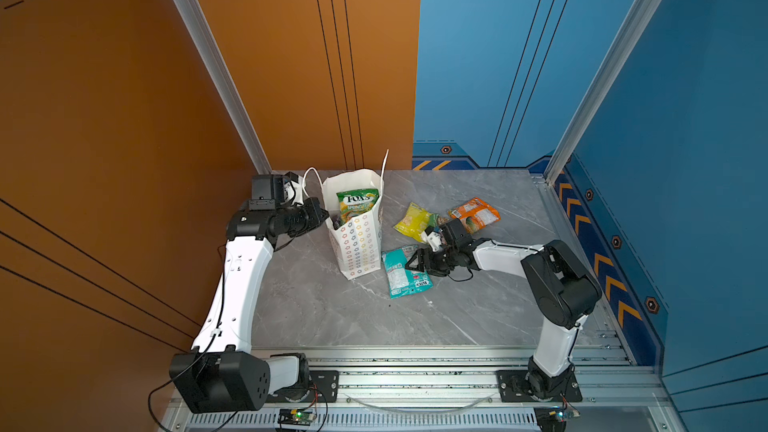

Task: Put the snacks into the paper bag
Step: 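Lower the right gripper and grasp the teal Fox's Mint Blossom packet, then lift the teal packet and carry it over the bag with the right gripper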

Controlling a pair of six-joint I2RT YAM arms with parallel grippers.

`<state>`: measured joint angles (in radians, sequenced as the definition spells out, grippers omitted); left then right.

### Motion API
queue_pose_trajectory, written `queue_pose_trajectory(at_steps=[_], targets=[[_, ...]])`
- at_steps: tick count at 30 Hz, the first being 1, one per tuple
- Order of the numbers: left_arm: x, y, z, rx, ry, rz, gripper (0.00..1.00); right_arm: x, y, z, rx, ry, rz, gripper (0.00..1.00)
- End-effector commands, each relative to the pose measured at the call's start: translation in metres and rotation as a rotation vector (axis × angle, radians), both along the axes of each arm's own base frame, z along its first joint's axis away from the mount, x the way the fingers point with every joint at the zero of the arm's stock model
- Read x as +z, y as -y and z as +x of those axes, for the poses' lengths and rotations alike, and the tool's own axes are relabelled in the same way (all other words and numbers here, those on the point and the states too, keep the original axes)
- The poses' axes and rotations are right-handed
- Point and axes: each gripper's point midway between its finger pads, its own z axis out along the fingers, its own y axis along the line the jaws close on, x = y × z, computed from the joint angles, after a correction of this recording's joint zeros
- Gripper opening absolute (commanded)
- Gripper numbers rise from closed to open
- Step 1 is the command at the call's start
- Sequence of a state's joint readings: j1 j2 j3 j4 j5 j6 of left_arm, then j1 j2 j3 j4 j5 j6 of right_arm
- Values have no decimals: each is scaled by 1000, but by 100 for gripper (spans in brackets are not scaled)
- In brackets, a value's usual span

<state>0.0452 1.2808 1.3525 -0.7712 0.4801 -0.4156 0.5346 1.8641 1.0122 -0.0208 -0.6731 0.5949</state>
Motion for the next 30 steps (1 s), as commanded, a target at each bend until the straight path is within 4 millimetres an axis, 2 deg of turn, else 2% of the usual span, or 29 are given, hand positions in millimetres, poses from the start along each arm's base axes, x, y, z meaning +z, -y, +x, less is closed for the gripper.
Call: queue_pose_trajectory(at_steps=[1,8,12,16,23,30], targets=[[15,4,-4,-21,38,-20,1,5,-15,2,-21,-26,87,71],[14,4,-5,-22,36,-19,1,14,-18,9,-56,-19,117,36],[14,4,-5,-23,39,-18,0,22,-12,12,-75,15,96,20],[14,4,-5,-23,38,-18,0,36,-5,13,-84,61,56,0],[13,4,-5,-22,36,-17,1,73,6,14,-80,157,5,0],[11,3,-5,-20,31,-16,1,138,18,20,-94,293,-26,0]])
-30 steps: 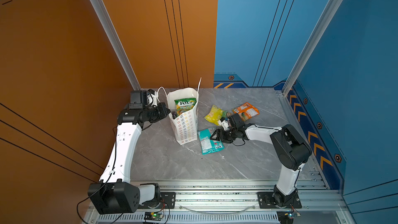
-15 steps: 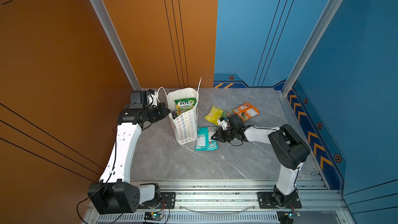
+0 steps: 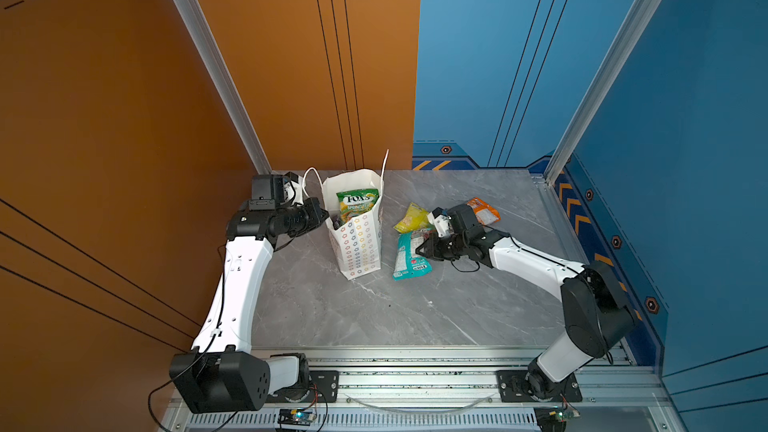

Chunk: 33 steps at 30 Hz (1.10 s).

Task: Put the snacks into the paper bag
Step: 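Lift the teal packet and carry it over the bag with the right gripper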

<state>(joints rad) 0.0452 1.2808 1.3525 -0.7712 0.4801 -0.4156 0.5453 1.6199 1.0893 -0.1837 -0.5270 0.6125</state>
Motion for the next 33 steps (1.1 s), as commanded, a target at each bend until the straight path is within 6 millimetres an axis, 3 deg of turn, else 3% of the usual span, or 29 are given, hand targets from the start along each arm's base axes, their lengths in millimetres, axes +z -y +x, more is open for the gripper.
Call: queue_pose_trajectory(at_steps=[1,12,19,22,23,28,33], targets=[[11,4,-5,-21,31,-17,1,54,9,7,-7,138,-24,0],[11,4,-5,-22,28,-21,1,184,14,33,-68,424,11,0],[10,5,-4,-27,27,-24,1,252,-8,49,-57,555,112,0],[10,5,-5,-28,28,-23,1,273,-25,46,-20,588,154,0],[11,5,-5,-29,30,-22,1,291,-30,43,-11,621,179,0],[9,5,-5,-28,27,-20,1,322,-56,29,58,683,231,0],[9,5,-4,-28,24,-22,0,333,-81,26,117,698,256,0]])
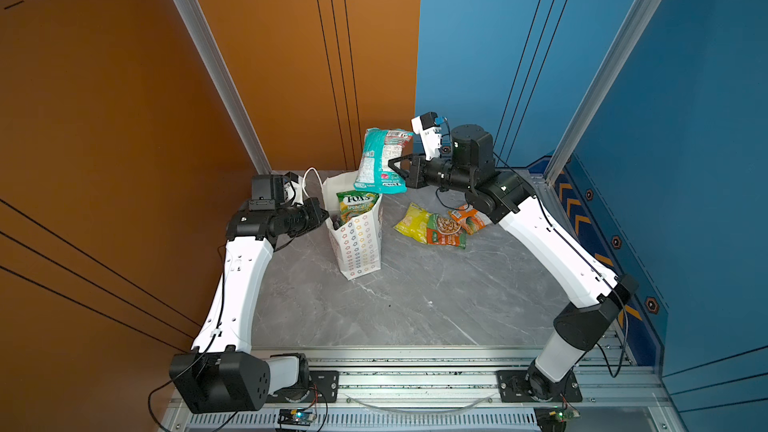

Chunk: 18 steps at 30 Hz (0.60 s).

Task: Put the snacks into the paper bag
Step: 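Lift the teal packet and carry it over the bag with the right gripper, then lower the teal packet into the bag and open the right gripper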

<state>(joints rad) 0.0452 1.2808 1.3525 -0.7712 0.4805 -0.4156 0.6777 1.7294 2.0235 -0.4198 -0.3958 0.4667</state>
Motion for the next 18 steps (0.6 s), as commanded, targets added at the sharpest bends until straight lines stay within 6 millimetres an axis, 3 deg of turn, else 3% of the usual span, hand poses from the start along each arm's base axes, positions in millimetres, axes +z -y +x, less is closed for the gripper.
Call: queue_pose_trajectory(at_steps=[1,5,12,14,16,18], targets=[[9,5,-4,-26,24,-21,0,23,-13,-3,49,66,24,0],[10,5,-4,-27,28,-21,1,17,-30,11,71,54,13,0],[10,5,-4,-27,27,-22,0,-14,-58,35,109,-1,-14,0],[10,6,-4,-27,27,-22,0,-38,-69,47,115,-33,-37,0],[11,5,-4,-25,27,-21,0,-49,-73,50,123,-37,-54,0],[11,5,-4,-27,30,-20,0,-58,-85,39,149,-28,-88,0]])
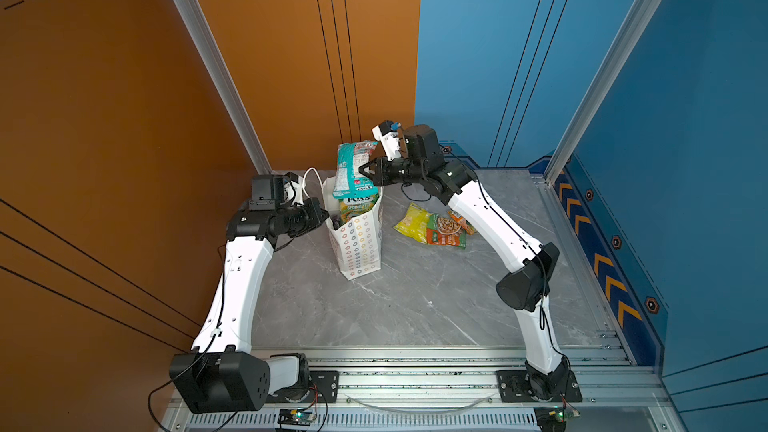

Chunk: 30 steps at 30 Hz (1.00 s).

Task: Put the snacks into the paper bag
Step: 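Lower the teal packet into the bag and open the right gripper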

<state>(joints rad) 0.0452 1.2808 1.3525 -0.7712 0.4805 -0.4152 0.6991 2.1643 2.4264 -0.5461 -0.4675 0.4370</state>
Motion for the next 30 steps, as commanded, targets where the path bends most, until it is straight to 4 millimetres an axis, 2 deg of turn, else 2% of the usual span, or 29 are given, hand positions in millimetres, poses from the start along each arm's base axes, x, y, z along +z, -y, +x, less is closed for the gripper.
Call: queue_pose_trajectory(at_steps=[1,6,13,23,25,30], targets=[[11,5,-4,-25,31,-20,0,21,-8,-18,49,83,-1,0],[9,5,-2,-25,25,-19,0,0,-7,-19,61,68,-69,0],[8,5,-2,-26,22,-19,0,-23,-9,-36,112,44,-141,0],[9,5,-2,-26,23,-19,0,-34,-8,-58,153,21,-174,0],[9,4,-2,-24,24,-18,0,-24,-4,-65,160,31,-163,0],[11,5,-2,-26,28,-19,0,-31,-4,-76,182,13,-176,0]])
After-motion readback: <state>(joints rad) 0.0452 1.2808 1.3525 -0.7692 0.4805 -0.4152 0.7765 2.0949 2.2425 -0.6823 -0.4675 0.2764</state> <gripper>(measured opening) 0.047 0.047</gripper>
